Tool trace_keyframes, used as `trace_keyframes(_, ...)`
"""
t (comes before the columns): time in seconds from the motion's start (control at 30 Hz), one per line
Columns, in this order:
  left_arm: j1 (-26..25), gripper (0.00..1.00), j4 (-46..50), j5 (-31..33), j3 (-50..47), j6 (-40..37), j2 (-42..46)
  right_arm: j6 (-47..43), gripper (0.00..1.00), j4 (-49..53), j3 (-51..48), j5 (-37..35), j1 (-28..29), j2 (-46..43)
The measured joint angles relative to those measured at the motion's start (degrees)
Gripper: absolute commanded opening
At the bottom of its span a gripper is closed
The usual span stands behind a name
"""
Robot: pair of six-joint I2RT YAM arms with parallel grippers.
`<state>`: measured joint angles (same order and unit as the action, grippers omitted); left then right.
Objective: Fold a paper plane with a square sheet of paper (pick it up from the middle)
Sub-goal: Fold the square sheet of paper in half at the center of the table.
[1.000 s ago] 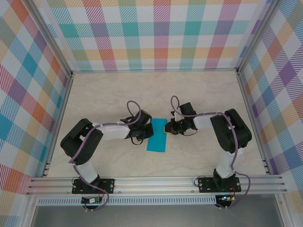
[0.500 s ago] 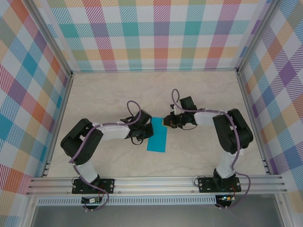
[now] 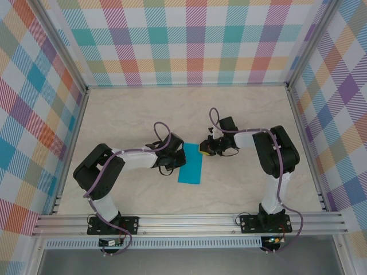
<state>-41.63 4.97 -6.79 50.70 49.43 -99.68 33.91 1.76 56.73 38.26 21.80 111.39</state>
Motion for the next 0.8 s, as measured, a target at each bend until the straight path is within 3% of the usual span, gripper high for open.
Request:
trace_keyframes(0.3, 0.0, 0.00, 0.0, 0.0, 0.0, 0.0, 0.0, -1.2, 0.10, 6.6, 7.6, -1.8, 0.0, -0.7)
trace_keyframes(0.8, 0.0, 0.00, -0.3, 0.1, -0.3, 0.0, 0.2, -0.1, 0.09, 10.8, 9.8, -5.5, -0.1, 3.9)
